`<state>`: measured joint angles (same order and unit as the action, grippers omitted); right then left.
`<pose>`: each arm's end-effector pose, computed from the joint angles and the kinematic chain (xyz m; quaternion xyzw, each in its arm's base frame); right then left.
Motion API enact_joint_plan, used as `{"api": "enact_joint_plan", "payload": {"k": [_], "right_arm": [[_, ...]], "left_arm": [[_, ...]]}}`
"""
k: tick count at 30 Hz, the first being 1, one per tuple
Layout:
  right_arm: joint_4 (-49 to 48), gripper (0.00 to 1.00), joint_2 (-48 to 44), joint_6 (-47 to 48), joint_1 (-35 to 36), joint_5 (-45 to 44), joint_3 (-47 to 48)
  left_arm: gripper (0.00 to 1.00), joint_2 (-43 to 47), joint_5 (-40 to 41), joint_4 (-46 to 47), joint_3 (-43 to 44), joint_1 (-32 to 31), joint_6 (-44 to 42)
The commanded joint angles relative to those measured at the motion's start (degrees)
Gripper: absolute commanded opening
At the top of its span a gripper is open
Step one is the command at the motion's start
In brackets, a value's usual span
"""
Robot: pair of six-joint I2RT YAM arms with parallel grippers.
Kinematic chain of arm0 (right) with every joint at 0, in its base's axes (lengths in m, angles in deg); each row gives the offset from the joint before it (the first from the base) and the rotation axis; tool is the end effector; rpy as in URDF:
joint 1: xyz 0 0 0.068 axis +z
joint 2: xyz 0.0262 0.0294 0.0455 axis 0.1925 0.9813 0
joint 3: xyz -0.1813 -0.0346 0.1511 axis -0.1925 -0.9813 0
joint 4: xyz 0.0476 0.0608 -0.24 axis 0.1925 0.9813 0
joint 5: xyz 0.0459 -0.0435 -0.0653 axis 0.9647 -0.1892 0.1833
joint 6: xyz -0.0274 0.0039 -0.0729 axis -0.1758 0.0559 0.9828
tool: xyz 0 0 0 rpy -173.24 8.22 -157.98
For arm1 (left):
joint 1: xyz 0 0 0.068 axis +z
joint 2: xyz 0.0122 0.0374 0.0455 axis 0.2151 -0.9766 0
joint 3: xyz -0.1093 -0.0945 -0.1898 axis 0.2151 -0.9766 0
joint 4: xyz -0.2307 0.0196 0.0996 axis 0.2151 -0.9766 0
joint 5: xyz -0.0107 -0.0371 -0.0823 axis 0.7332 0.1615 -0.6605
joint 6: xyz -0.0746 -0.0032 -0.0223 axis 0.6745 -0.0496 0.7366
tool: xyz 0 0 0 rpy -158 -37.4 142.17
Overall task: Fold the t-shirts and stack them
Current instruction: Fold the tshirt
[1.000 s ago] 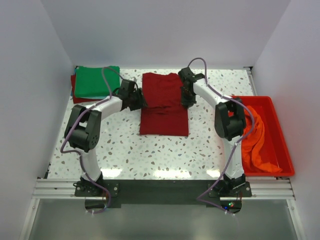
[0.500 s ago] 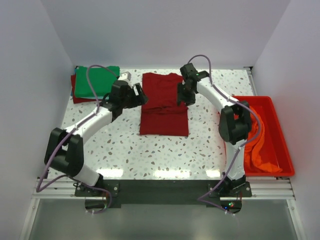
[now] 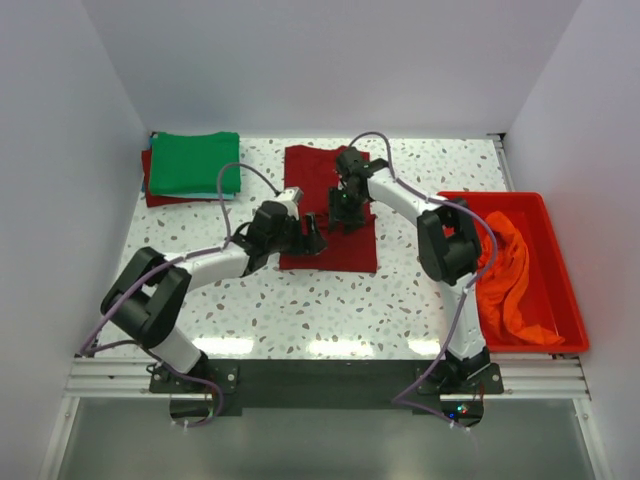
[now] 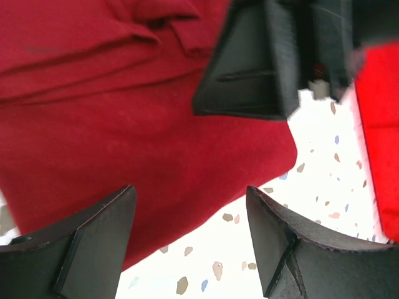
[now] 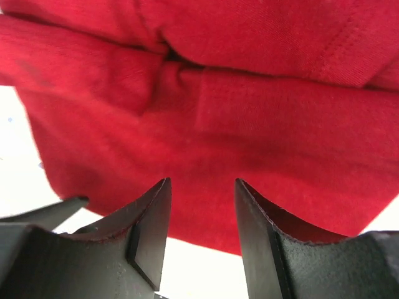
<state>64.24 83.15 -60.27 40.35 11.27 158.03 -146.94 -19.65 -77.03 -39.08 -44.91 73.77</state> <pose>0.3791 0.2256 0.1426 -0.0309 0.9788 0.1630 0.1202 0.2880 -0.1951 0.1407 0.0132 0.8827 -0.3137 0.3497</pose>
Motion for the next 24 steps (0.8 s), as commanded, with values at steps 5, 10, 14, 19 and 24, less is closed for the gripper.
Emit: {"api": "enact_joint_plan", "payload": {"k": [5, 10, 14, 19, 24], "right_arm": [[-1.2, 0.49, 2.6, -0.8, 1.0, 0.0, 0.7], [-0.8, 0.49, 3.9, -0.8, 1.0, -0.7, 2.6], [0.1, 0.49, 6.0, -0.5, 1.1, -2.2, 5.7], [2.3, 0.49, 9.5, -0.1, 0.6, -3.6, 11.4], [4.9, 0.49, 12.8, 0.7, -0.2, -5.7, 17.1]], "left_arm": [[0.77, -3.3, -1.4, 10.3, -4.8, -3.1, -3.0], [0.76, -7.2, -1.1, 10.3, -6.0, -3.5, -4.3], [0.76, -7.7, -0.5, 10.1, -8.0, -3.7, -4.7], [0.76, -6.5, 1.0, 9.3, -10.2, -3.8, -5.5], [0.76, -4.6, 2.1, 8.3, -12.5, -3.9, -5.6]]}}
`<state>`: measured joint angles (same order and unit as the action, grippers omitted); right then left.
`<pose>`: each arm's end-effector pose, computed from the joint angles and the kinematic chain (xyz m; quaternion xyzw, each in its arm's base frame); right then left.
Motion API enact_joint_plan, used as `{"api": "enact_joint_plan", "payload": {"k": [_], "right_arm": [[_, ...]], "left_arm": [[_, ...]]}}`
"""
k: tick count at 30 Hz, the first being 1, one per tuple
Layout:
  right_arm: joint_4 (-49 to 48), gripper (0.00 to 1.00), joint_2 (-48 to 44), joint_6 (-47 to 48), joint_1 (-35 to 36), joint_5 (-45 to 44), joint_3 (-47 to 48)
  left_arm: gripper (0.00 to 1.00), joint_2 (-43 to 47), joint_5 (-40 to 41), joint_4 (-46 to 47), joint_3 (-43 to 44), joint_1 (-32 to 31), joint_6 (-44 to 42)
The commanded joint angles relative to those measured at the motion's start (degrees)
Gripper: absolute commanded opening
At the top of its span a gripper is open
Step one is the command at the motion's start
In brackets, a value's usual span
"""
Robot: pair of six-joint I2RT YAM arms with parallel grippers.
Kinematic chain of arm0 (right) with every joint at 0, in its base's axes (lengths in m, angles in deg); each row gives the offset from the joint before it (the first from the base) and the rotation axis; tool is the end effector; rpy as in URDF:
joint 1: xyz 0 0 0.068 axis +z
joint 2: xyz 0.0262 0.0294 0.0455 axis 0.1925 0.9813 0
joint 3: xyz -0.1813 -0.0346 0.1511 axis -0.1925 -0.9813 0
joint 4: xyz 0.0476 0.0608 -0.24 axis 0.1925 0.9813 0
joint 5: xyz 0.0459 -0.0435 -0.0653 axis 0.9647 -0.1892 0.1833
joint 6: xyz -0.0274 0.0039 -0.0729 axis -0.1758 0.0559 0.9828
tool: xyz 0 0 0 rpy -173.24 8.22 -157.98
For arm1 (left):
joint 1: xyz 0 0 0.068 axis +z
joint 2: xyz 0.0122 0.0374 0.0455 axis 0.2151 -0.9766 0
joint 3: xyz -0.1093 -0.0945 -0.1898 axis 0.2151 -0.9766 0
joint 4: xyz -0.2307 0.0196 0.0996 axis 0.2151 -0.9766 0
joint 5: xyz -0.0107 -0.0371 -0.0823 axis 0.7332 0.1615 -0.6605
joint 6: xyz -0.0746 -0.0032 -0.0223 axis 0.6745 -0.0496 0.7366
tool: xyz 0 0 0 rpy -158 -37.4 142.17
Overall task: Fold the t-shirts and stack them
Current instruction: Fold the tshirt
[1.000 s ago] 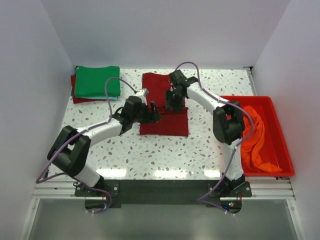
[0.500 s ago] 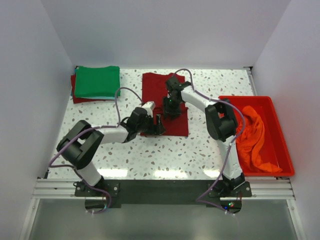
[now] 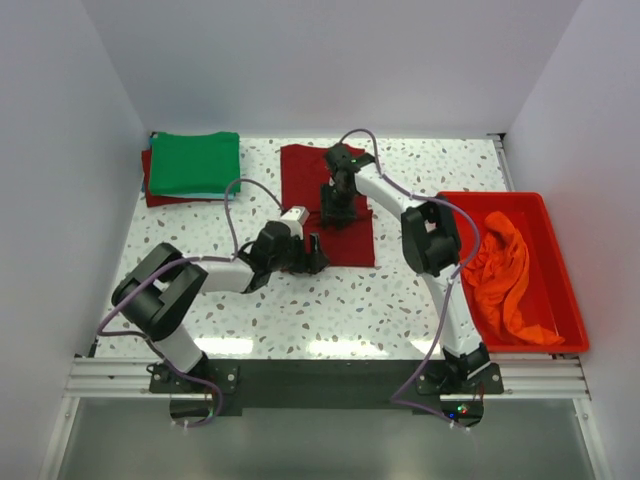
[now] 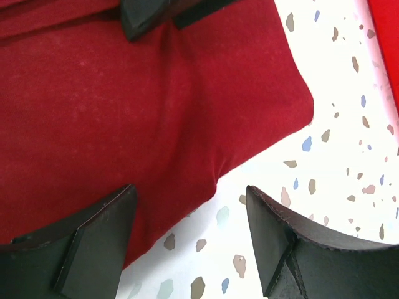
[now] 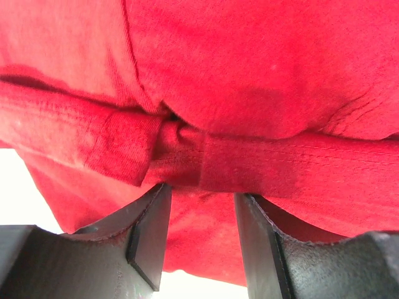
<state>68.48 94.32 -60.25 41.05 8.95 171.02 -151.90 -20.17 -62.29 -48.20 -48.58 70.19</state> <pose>0.4030 0.2426 0.1192 -0.0320 0.9839 0.1367 0.1107 0.2621 -0.2045 0.0937 0.0713 0.8770 -0.3199 0.3514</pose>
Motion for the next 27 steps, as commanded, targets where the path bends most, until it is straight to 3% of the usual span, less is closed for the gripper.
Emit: {"api": "enact_joint_plan", "payload": {"k": [1, 12, 20, 27], "right_arm": [[0.8, 0.49, 2.2, 0.7, -1.0, -3.4, 4.8], [1.4, 0.5, 4.2, -1.5, -5.2, -2.1, 14.1], [-2.0, 0.5, 2.4, -5.5, -6.7, 0.7, 13.6], [-1.4, 0.51, -5.1, -2.6, -6.9, 0.6, 7.8]], "left_arm": [[0.76, 0.7, 2.9, -6.5, -3.7, -0.2, -2.1], [0.76, 3.2, 3.8, -8.1, -6.3, -0.5, -2.6], [0.76, 4.6, 4.0, -9.0, -7.0, -1.4, -1.9], [0.77, 10.9, 5.4, -12.6, -5.3, -1.5, -1.3]]}}
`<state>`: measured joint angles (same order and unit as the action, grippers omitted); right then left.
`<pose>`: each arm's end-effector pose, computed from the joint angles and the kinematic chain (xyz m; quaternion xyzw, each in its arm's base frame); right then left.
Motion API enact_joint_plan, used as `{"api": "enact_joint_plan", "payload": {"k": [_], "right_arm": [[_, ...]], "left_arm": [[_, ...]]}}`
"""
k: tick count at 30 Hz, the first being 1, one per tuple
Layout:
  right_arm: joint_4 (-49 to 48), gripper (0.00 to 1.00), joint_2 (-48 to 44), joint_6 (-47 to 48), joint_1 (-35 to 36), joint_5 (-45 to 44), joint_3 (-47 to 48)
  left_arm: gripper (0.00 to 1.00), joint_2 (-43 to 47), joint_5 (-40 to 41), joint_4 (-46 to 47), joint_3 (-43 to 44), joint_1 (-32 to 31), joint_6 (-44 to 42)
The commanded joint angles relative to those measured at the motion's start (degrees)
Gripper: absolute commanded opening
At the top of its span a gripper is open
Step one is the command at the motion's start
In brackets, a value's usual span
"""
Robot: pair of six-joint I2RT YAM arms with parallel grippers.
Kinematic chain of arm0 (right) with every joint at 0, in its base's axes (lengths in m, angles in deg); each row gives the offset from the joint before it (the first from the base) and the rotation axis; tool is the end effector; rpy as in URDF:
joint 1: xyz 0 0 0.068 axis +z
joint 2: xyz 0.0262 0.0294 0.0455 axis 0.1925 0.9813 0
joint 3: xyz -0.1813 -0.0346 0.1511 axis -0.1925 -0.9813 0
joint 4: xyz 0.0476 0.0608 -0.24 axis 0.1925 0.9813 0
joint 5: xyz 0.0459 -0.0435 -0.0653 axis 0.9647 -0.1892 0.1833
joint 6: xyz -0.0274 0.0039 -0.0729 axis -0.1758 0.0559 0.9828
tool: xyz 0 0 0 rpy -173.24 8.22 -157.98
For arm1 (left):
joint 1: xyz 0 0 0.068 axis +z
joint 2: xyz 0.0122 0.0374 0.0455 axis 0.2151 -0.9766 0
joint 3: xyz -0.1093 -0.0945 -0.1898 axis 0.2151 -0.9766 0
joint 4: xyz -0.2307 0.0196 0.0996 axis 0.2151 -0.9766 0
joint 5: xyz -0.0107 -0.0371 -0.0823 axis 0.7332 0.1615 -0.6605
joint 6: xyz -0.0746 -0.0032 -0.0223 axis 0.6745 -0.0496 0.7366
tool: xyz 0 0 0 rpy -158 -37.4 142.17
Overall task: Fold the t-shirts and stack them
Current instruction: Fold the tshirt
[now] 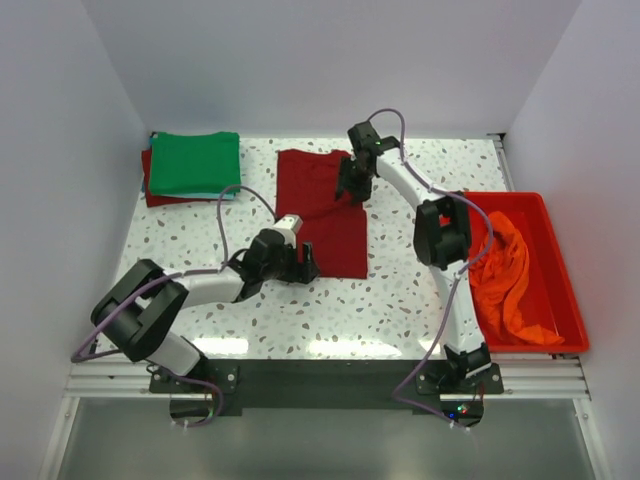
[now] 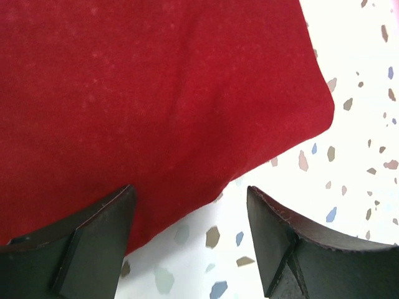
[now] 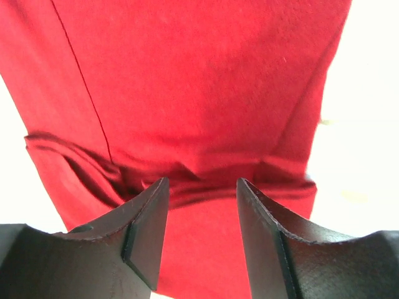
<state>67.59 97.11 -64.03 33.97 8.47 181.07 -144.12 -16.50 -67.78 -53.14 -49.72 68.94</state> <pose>0.4547 0.2009 0.1494 0.0565 0.9690 0.1607 0.1789 0.2398 -0.1905 0.0979 0.0744 0.8887 -0.2857 0.3509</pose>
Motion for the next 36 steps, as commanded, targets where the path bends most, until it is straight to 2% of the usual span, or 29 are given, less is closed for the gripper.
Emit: {"api": "enact_joint_plan", "payload": {"k": [1, 5, 10, 11, 14, 17, 23, 29, 36], "right_arm": [[-0.4, 0.52, -9.0, 1.6, 0.2, 0.9, -3.4], [-1.0, 0.53, -17.5, 3.9, 0.1, 1.1, -12.3], [-4.9, 0.53, -27.3, 3.6, 0.4, 1.8, -31.3], [-6.4, 0.53, -29.0, 3.3, 0.4, 1.9, -33.8], [-8.4, 0.53, -33.3, 2.5, 1.0, 2.8, -44.3], [-10.1, 0.53, -36.0, 1.8, 1.9, 3.1, -50.3], [-13.9, 0.5, -37.9, -0.7, 4.1, 4.4, -57.0], [-17.4, 0.47, -36.5, -1.9, 4.8, 3.2, -62.3], [-17.8, 0.44, -36.4, -1.8, 4.9, 2.2, -63.7]], "left_arm": [[0.77, 4.0, 2.3, -7.8, 0.8, -0.4, 0.1], [0.8, 8.3, 4.5, -13.0, 4.3, -0.3, 0.7], [0.83, 13.1, 11.7, -19.4, 9.0, -0.4, 3.5], [0.83, 13.1, 13.2, -24.7, 9.7, -0.1, 4.4], [0.81, 12.3, 15.5, -29.7, 10.8, 1.3, 6.4], [0.76, 12.2, 14.0, -30.8, 9.2, 4.0, 8.6], [0.73, 14.7, 11.1, -30.2, 4.6, 8.6, 10.2], [0.72, 16.4, 8.8, -29.0, 1.6, 9.1, 11.3], [0.7, 18.1, 8.4, -29.2, -0.1, 9.0, 12.0]]}}
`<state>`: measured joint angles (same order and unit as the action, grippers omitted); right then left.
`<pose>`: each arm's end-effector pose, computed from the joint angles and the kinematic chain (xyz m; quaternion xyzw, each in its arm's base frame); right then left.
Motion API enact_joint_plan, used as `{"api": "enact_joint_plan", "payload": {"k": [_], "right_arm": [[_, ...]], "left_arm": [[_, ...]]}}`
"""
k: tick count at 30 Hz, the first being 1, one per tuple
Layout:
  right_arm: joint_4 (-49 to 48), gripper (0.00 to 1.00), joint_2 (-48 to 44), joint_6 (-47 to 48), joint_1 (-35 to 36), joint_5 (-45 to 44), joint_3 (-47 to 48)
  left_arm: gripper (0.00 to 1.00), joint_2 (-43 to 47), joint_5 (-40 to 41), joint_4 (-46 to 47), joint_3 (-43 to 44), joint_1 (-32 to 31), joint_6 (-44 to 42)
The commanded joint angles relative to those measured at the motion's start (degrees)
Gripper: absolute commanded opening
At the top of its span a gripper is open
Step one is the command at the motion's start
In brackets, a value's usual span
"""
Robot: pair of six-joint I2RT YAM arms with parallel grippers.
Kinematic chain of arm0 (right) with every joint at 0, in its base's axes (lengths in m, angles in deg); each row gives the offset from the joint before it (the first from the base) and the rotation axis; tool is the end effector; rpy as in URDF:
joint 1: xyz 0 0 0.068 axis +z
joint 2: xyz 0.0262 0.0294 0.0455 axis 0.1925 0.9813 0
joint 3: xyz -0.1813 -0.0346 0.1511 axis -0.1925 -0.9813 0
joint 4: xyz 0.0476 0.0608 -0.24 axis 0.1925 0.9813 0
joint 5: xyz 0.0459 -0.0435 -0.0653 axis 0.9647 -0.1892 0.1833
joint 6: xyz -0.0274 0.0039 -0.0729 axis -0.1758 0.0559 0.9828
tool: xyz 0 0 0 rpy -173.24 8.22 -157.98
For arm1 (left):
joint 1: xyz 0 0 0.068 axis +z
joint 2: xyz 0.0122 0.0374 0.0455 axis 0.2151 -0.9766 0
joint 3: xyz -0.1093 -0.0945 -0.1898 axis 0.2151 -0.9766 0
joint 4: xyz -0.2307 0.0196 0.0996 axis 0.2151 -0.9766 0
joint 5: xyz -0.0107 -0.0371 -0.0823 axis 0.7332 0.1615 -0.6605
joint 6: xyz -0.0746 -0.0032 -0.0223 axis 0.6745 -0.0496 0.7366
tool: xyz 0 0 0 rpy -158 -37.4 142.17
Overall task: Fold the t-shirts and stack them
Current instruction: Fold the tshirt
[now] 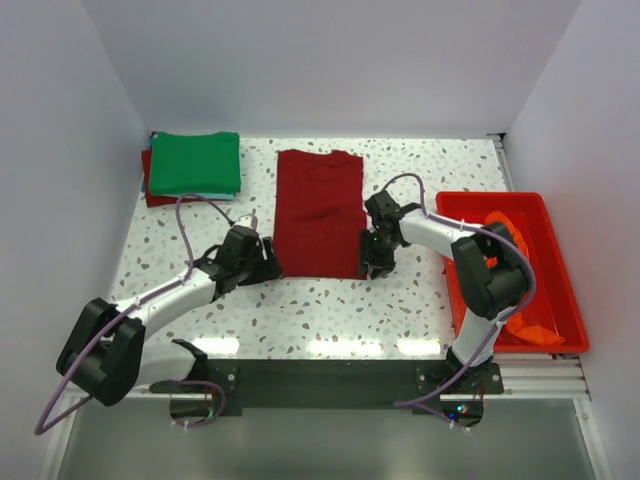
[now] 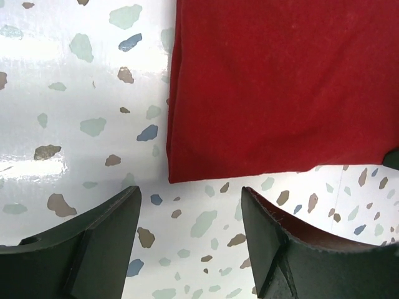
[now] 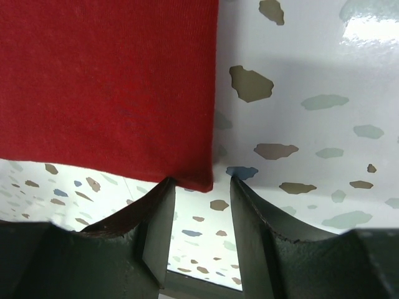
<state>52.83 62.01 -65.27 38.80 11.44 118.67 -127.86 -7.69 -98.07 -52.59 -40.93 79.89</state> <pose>0.2845 0.1627 0.0978 0.0304 0.9878 0.1392 0.0635 0.2295 -0.1201 0.1216 -0.1156 0.9318 -0.1732 0.2974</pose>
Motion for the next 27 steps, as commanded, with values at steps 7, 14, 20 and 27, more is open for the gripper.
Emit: {"api": "enact_joint_plan", "payload": {"k": [7, 14, 20, 27], "right_arm": [[-4.4, 0.28, 0.5, 0.4, 0.2, -0.7, -1.8], [-5.0, 0.08, 0.8, 0.4, 0.2, -0.1, -2.4], [-5.0, 0.06, 1.2, 0.5, 0.2, 0.1, -2.7], [-5.0, 0.05, 1.3, 0.5, 0.2, 0.4, -3.0]], "left_arm": [[0.63, 1.5, -0.5, 1.2, -1.9, 0.3, 1.2], [0.59, -1.0, -1.1, 1.4, -2.7, 0.2, 1.4], [0.56, -2.2, -0.6, 3.1, -2.7, 0.2, 1.0], [0.45, -5.5, 1.5, 5.2, -1.3, 0.4, -0.2]]}}
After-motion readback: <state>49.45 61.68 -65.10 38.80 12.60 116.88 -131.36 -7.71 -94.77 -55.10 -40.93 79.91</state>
